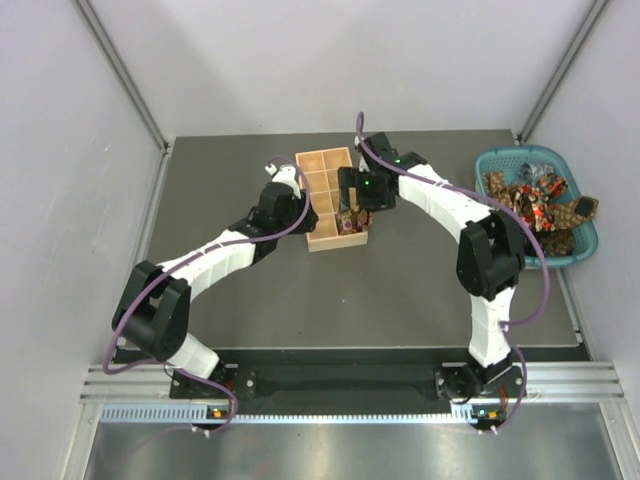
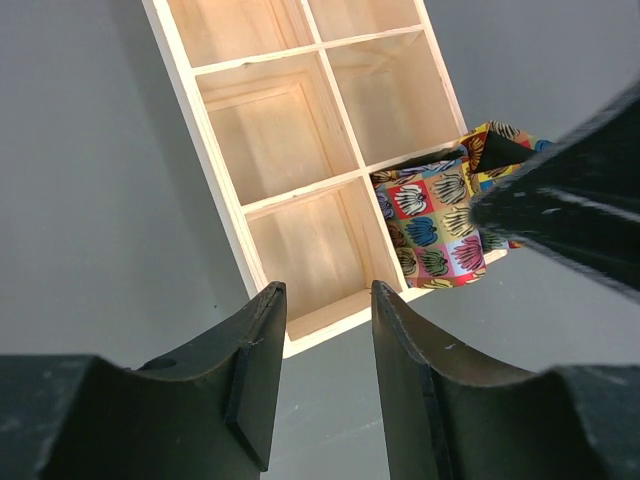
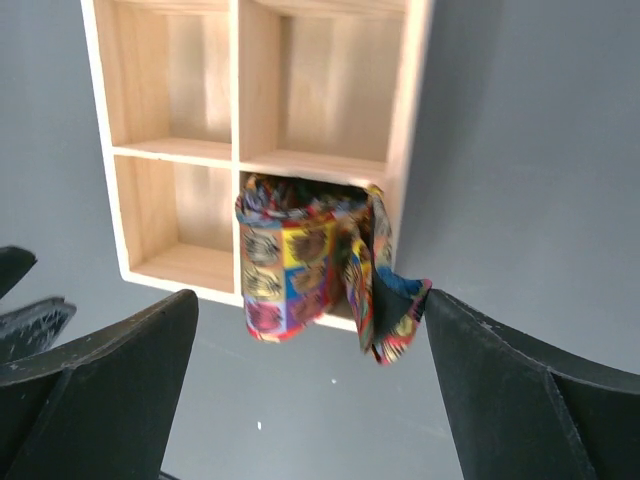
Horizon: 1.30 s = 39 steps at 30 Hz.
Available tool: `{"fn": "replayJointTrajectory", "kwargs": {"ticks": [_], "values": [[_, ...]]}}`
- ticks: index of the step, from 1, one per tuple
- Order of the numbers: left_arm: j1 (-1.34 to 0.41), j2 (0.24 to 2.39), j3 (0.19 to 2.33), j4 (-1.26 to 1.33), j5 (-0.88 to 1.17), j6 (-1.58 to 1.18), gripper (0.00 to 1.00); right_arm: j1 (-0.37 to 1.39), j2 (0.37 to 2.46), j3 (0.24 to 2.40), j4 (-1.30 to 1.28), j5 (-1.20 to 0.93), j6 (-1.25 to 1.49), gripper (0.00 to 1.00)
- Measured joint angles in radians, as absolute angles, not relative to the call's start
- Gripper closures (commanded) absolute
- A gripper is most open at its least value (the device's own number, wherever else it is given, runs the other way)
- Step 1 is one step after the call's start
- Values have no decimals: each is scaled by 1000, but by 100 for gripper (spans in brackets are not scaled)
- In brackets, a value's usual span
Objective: Roll the ties
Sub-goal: Place the rolled tie into the container
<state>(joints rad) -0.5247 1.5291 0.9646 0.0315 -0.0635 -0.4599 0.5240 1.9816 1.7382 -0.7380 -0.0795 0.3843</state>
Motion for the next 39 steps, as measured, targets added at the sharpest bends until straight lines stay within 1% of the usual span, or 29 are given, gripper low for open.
{"fn": "replayJointTrajectory", "kwargs": {"ticks": [3,6,7,10,12,15,16,17,19,27,35,37,39], "values": [[-525,1529,965,30,-65,-453,55,540,2017,1750,-731,-81,384,6],[-525,1529,965,30,-68,-446,55,549,2031,1750,-731,-81,384,12],[-525,1529,965,29,-68,-445,55,551,2032,1750,-731,-81,385,20],[-525,1528,965,29,-68,-443,55,556,2032,1750,-725,-85,384,31],[-525,1528,965,29,-68,-443,55,561,2033,1750,-725,-85,384,32],[-525,1527,965,29,-68,-442,55,579,2043,1757,-724,-80,384,38],[-525,1527,965,29,-68,-442,55,587,2049,1762,-724,-76,384,46],[-525,1527,965,29,-68,-442,55,595,2057,1770,-725,-68,381,50],[-525,1527,965,28,-68,-442,55,610,2070,1782,-728,-45,383,57],[-526,1526,965,27,-68,-442,55,665,2122,1874,-793,117,376,57],[-529,1526,965,26,-68,-442,55,695,2137,1900,-823,215,359,69],[-531,1526,965,26,-68,-442,55,699,2137,1902,-825,228,357,75],[-532,1526,965,26,-68,-441,55,701,2139,1914,-836,237,354,77]]}}
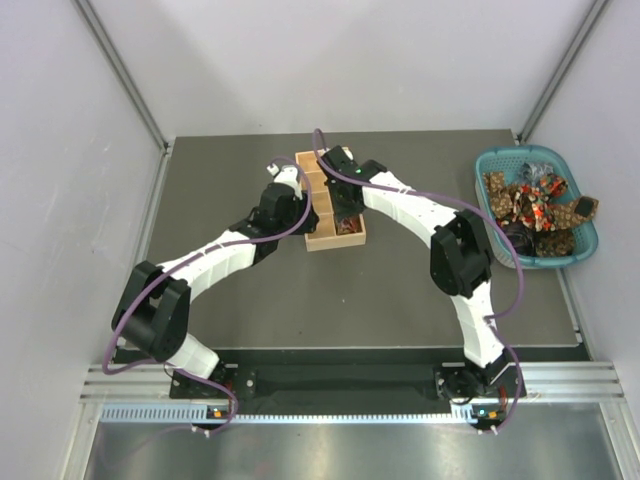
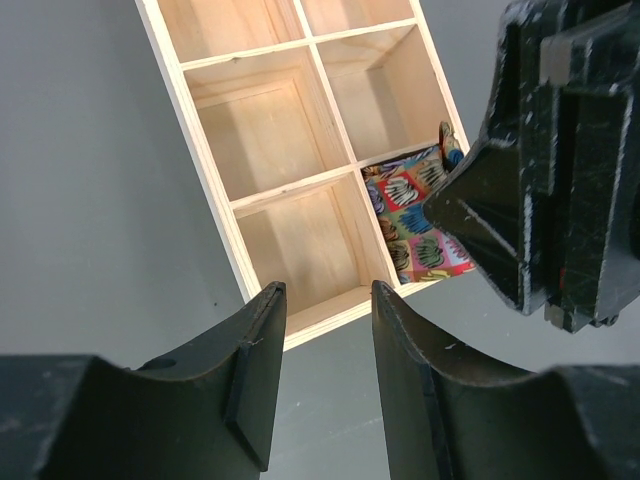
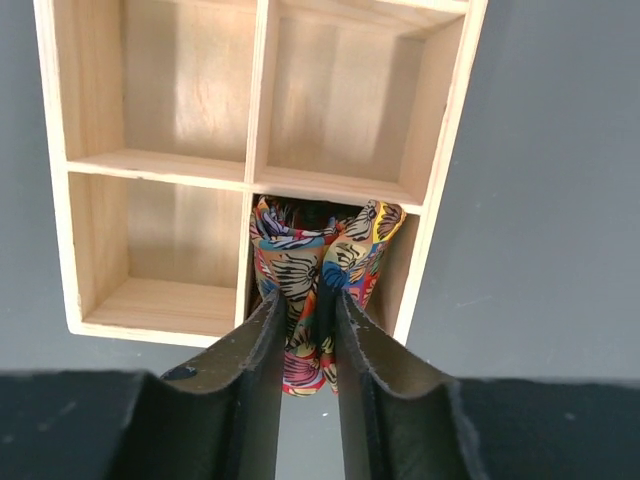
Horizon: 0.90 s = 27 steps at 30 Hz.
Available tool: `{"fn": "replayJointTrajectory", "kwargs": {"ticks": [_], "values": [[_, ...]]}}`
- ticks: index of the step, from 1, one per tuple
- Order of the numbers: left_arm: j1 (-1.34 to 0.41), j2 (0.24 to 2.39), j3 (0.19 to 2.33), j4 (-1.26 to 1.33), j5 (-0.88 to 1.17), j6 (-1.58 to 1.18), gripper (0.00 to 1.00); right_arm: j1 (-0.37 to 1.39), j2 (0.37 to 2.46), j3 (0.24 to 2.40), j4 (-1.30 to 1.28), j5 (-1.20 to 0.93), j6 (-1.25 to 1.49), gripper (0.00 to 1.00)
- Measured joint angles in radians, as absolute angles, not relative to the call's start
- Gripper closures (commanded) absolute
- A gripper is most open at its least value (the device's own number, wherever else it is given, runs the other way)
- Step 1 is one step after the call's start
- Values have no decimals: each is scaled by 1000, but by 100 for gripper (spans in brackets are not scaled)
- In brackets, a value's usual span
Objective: Roll the ties
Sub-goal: Place the rolled tie into the container
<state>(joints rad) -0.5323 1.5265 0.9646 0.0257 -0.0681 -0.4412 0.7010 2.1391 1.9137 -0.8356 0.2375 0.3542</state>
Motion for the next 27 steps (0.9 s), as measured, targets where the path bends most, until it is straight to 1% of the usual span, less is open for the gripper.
{"fn": "replayJointTrajectory", "kwargs": {"ticks": [2,6,8,9,10,11,12,16,17,18,19,21,22,24,25,27], "values": [[-532,1526,965,25,-68,-439,55,702,2142,1922,-841,248,352,79],[-533,1527,965,25,-68,-437,55,705,2154,1933,-856,268,351,79],[-533,1527,965,24,-68,-437,55,706,2157,1933,-860,280,353,76],[-534,1527,965,23,-68,-437,55,706,2158,1933,-861,284,356,71],[-537,1528,965,23,-68,-437,55,706,2159,1933,-861,286,360,53],[-540,1529,965,22,-68,-437,55,706,2159,1933,-861,287,366,44],[-543,1530,965,22,-68,-436,55,706,2160,1932,-861,289,365,33],[-557,1535,965,21,-68,-434,55,706,2161,1924,-862,291,368,21],[-559,1536,965,21,-68,-434,55,706,2161,1924,-861,291,368,16],[-560,1538,965,20,-68,-434,55,706,2161,1924,-861,293,367,10],[-561,1538,966,19,-68,-434,55,706,2161,1924,-860,295,368,6],[-563,1539,969,12,-69,-431,55,706,2161,1924,-862,300,367,6],[-564,1539,970,11,-69,-430,55,706,2161,1924,-862,300,366,7],[-564,1539,973,4,-70,-427,55,706,2160,1924,-861,297,366,17],[-564,1539,975,0,-70,-425,55,704,2160,1924,-861,291,368,32],[-564,1539,977,-2,-72,-423,55,704,2159,1922,-857,282,365,51]]}}
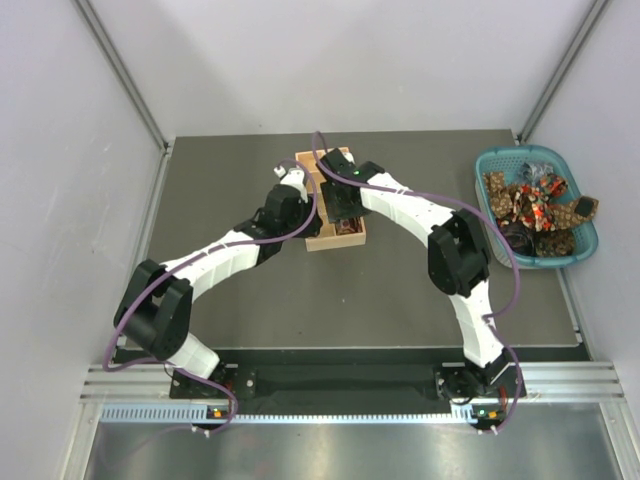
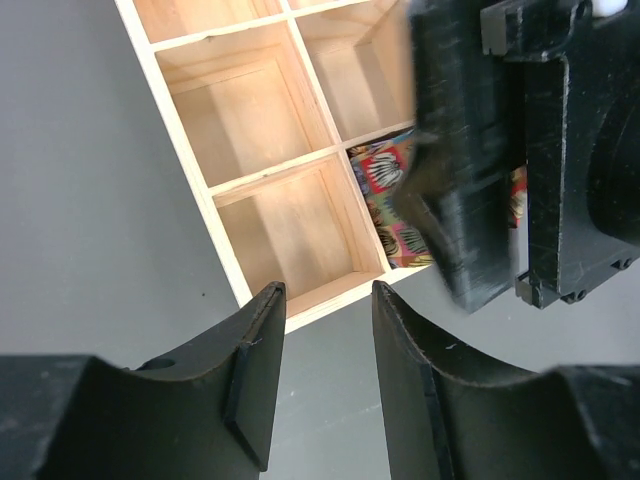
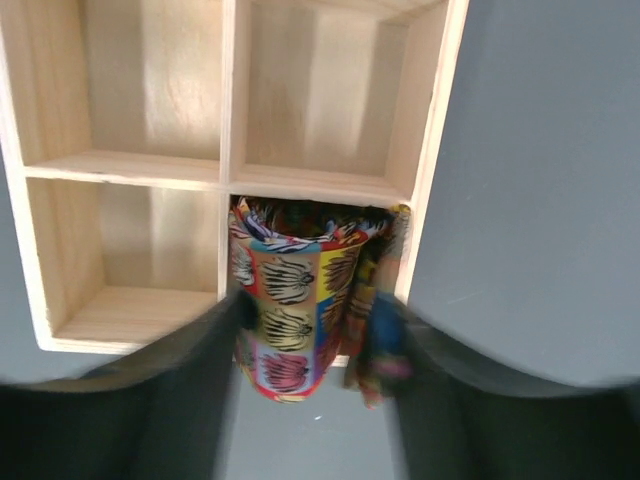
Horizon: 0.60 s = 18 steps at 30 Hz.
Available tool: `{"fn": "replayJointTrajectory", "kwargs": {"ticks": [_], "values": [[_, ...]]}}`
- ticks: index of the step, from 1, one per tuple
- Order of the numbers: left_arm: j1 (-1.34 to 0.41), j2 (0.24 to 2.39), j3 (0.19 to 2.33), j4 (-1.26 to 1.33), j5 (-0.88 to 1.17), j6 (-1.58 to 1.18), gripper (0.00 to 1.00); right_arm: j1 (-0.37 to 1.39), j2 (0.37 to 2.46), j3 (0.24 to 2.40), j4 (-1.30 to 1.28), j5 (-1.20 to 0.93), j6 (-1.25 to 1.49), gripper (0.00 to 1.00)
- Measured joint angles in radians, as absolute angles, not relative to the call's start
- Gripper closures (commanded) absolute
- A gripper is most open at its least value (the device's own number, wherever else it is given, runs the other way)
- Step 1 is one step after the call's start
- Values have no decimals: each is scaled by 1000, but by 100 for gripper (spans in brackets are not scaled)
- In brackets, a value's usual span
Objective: Roll the ties
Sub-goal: Place the rolled tie into the container
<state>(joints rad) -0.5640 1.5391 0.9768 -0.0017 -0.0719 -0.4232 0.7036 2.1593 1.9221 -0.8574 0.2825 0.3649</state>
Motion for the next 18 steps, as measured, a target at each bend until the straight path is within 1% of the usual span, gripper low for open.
{"fn": "replayJointTrajectory", "kwargs": {"ticks": [1,3,4,5,7,9,10,14,17,18], "values": [[-564,1539,977,-2,-72,-423,55,702,2157,1917,-853,279,367,63],[-564,1539,977,-4,-73,-423,55,702,2156,1909,-852,274,375,63],[-564,1539,977,-4,-75,-422,55,702,2156,1903,-848,273,377,60],[-565,1539,977,-4,-76,-422,55,702,2154,1901,-846,273,379,60],[-565,1539,977,-5,-81,-419,54,702,2153,1898,-842,273,378,65],[-564,1538,977,-6,-89,-419,54,702,2153,1897,-841,278,379,67],[-564,1538,977,-7,-93,-420,54,702,2153,1896,-841,280,380,63],[-560,1530,977,-16,-97,-423,53,705,2153,1896,-842,297,386,60],[-543,1513,974,-29,-88,-437,53,709,2153,1896,-841,306,389,48],[-530,1504,970,-28,-76,-444,53,711,2153,1896,-841,306,388,37]]}}
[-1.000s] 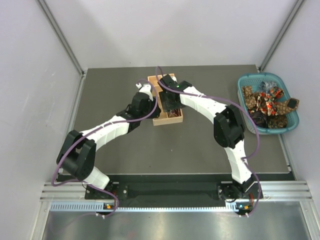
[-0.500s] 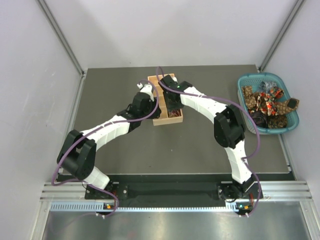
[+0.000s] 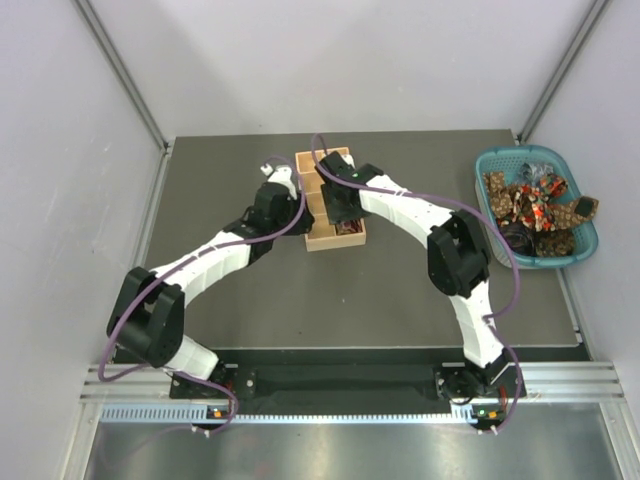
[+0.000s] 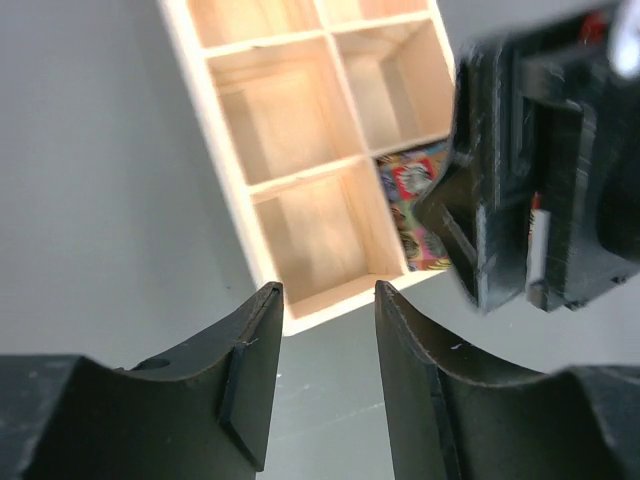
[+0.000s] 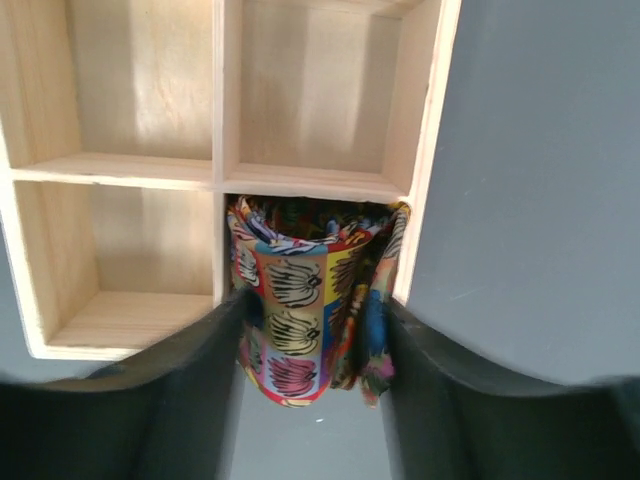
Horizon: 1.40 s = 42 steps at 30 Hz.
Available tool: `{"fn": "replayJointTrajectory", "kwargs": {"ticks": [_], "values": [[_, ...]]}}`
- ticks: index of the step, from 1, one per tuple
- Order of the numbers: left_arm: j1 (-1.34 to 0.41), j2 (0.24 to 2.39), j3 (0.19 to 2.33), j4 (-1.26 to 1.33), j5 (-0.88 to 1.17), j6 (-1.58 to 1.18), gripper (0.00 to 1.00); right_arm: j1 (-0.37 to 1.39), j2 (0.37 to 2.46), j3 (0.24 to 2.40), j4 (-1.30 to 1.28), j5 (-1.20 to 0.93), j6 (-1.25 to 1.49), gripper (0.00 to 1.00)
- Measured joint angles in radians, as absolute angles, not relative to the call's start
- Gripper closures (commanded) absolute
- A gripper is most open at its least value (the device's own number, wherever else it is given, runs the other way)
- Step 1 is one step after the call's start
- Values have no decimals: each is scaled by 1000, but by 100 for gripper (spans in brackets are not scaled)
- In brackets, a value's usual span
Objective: Roll the ties
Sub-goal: Place the rolled tie into the container
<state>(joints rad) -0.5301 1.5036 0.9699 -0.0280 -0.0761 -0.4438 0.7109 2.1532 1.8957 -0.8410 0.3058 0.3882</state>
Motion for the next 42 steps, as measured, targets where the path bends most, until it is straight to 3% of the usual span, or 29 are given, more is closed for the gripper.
{"fn": "replayJointTrajectory", "kwargs": {"ticks": [6,8,10,11,14,29,36,42], "values": [[-446,1451,925,-31,-41,-463,52,715,2151,1895,-833,298,388,15],[-443,1439,918,-34,-36,-464,52,715,2141,1891,-828,295,388,13],[-444,1426,910,-35,-27,-464,49,715,2119,1878,-810,290,385,3],[-445,1417,904,-36,-23,-463,45,715,2100,1870,-803,287,384,0],[-447,1380,875,-41,-15,-449,1,716,2001,1785,-731,285,361,0],[-447,986,531,45,-16,-428,1,718,1111,751,-24,336,220,0],[-447,783,373,74,-40,-442,1,718,929,377,209,429,232,0],[-445,762,239,150,-106,-464,1,718,879,321,287,477,227,0]]}}
